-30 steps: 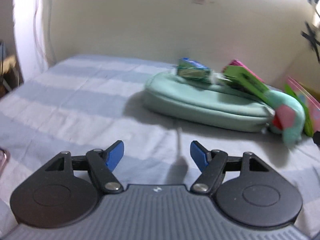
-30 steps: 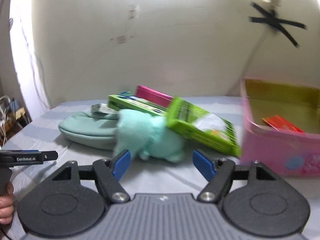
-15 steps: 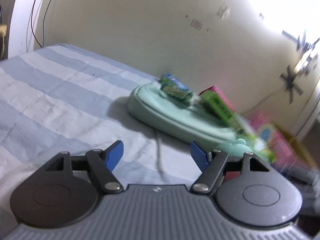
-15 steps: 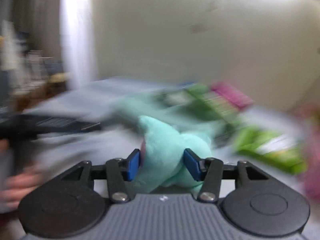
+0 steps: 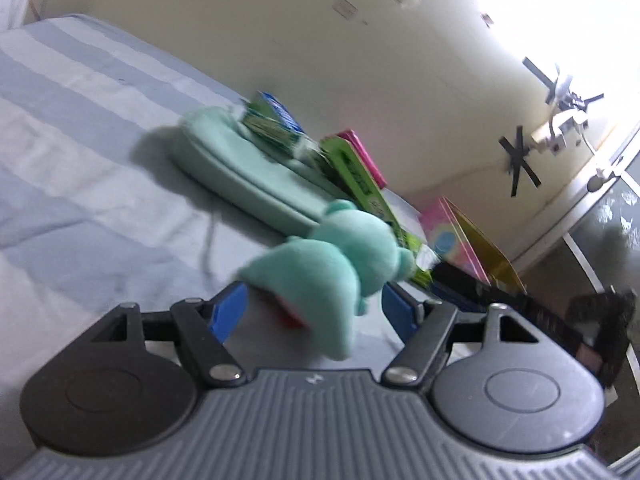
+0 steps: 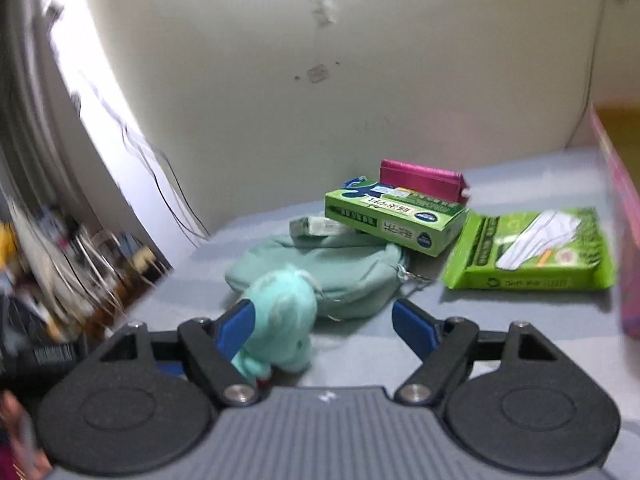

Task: Organize objects
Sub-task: 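Grasp the mint plush toy with the right tool and drop it into the tin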

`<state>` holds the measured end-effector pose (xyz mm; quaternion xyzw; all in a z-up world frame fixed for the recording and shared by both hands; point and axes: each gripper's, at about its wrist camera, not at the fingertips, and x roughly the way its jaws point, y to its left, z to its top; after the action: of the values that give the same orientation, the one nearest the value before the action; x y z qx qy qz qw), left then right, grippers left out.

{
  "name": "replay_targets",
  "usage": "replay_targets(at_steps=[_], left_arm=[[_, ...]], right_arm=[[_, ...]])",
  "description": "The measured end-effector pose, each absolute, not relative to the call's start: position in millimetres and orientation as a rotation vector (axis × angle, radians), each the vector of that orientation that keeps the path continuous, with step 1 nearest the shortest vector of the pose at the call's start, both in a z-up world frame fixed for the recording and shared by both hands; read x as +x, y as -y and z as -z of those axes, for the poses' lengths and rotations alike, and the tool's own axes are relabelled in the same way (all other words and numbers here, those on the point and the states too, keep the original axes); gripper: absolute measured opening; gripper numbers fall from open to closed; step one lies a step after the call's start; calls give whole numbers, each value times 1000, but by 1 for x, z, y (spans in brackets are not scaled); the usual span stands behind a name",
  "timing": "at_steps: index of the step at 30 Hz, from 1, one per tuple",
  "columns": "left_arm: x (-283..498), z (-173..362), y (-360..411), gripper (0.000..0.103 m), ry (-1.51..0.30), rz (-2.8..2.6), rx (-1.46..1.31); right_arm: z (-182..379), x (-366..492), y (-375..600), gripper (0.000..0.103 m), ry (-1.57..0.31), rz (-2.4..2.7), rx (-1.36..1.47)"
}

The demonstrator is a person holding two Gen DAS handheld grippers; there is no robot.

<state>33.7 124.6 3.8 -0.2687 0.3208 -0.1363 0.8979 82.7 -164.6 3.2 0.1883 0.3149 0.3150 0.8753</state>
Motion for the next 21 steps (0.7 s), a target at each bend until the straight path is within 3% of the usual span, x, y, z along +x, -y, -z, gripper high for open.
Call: replay_targets(at_steps=[4,5,7,14,21], left_arm=[[42,0,-108,71,-679,243,-504],[44,2,-106,59,-688,234,-500],[48,11,-106,47,-727,236,-520],[52,-25,-67,44,-683,298,-373],[93,-69,76,44,-578,550,-110]], right_arm=[[2,101,148,75,-683,-731,415],[5,108,140,61,-702,-752,407],[11,119,130,33,-767,-785,402],[-14,83,180,30,-578,-734,420],[-45,56,308,30,-321,-431,497]])
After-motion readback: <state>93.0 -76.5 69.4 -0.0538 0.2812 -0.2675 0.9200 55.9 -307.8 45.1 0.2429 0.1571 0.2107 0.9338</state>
